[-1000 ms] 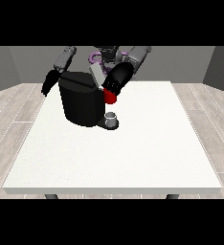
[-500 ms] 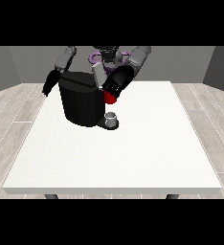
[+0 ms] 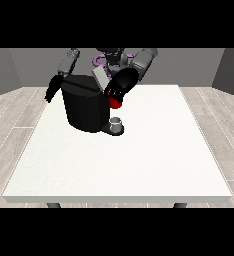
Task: Insert the coffee pod into the coffee machine and close the lid
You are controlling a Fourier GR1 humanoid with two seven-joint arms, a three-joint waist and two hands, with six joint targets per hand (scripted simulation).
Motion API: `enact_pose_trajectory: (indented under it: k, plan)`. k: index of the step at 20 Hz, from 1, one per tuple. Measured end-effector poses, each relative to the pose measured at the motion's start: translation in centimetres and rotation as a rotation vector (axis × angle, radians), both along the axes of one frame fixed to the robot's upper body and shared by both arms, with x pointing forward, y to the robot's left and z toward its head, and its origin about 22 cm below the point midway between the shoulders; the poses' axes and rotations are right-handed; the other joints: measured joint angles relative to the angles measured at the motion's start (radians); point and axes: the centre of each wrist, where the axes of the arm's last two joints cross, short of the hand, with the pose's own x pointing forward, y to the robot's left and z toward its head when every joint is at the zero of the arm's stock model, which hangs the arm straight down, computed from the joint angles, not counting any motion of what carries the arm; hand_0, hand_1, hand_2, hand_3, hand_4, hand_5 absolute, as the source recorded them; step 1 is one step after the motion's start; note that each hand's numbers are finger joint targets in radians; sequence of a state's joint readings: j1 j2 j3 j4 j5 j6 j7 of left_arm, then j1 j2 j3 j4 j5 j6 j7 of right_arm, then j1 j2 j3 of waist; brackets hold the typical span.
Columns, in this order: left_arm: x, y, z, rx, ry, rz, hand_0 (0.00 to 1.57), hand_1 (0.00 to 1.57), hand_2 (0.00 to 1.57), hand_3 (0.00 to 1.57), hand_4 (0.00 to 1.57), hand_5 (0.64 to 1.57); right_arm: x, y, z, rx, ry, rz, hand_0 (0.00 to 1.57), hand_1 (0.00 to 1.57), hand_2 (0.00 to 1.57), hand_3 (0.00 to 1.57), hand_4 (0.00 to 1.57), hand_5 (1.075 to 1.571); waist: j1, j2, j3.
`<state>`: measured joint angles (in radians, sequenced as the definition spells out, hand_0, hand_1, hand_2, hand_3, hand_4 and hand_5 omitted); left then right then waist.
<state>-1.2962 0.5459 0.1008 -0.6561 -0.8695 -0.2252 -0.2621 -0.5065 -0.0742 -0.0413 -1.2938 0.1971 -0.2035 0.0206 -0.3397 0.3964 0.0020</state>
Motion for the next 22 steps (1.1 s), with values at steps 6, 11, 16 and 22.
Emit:
enact_pose_trajectory:
  k: [6,11,16,22]
  plan:
    - [0.0,-0.3,0.1,0.037,-0.035,0.009,0.00,0.00,0.59,0.46,0.00,1.571,0.2,-0.2,-0.1,-0.003,0.003,-0.013,0.00,0.00,0.00,0.00,0.20,1.571,0.011,0.004,0.0014]
    - [0.1,0.3,-0.2,0.041,-0.034,0.021,0.00,0.00,0.48,0.38,0.00,1.571,0.0,-0.5,-0.4,-0.022,0.009,-0.020,0.00,0.00,0.00,0.00,0.00,1.571,0.005,0.001,0.0010]
    - [0.4,-0.1,-1.1,0.040,-0.006,0.011,0.00,0.00,0.22,0.15,0.00,1.571,-0.1,-0.9,-0.8,0.004,0.032,-0.029,0.00,0.00,0.00,0.00,0.13,1.571,0.022,-0.019,0.0013]
    - [0.9,-1.7,-6.4,0.022,0.129,-0.017,0.00,0.00,0.00,0.00,0.00,1.571,-1.3,-3.3,-4.9,0.031,0.148,-0.098,0.00,0.00,0.00,0.00,0.00,1.571,0.109,-0.135,-0.0003]
